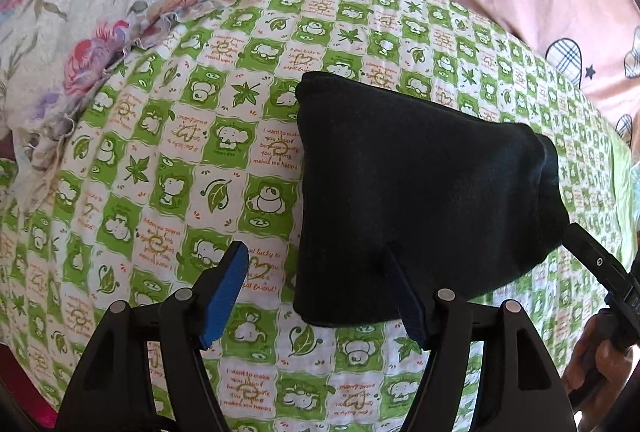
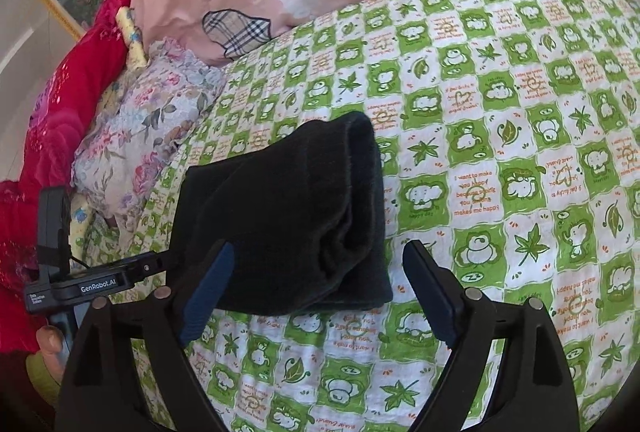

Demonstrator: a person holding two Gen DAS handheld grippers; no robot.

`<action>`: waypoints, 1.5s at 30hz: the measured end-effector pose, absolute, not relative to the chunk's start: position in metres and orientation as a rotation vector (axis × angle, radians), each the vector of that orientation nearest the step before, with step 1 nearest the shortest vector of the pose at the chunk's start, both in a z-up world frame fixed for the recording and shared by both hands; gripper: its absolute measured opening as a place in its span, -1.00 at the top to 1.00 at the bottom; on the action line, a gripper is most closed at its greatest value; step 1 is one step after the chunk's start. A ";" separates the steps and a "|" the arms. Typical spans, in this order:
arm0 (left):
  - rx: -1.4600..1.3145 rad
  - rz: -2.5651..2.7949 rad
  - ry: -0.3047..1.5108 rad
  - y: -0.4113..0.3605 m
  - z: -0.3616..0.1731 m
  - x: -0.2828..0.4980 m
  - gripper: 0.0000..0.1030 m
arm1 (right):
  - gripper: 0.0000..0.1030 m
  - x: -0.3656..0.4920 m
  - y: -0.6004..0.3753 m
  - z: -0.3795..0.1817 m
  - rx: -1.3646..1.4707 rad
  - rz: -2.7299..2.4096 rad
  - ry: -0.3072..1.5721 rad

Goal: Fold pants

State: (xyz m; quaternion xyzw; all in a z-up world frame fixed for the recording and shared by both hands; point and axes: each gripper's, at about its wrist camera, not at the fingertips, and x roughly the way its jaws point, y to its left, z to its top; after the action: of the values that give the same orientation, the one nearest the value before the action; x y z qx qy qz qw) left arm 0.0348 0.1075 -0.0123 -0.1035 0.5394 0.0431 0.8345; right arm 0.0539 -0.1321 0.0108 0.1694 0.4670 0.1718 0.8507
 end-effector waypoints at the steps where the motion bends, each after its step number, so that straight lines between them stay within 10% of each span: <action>1: -0.215 0.090 1.141 0.106 -0.012 0.033 -0.36 | -0.72 0.053 -0.129 0.011 0.342 0.358 0.984; 45: -0.050 0.182 0.935 0.076 -0.004 -0.037 -0.63 | -0.82 -0.008 -0.080 0.019 -0.020 0.406 0.804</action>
State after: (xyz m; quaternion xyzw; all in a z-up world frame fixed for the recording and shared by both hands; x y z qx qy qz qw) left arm -0.0370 0.0764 -0.0038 -0.0239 0.4498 0.0875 0.8885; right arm -0.0079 -0.0801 0.0189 -0.0098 0.3887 0.1963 0.9002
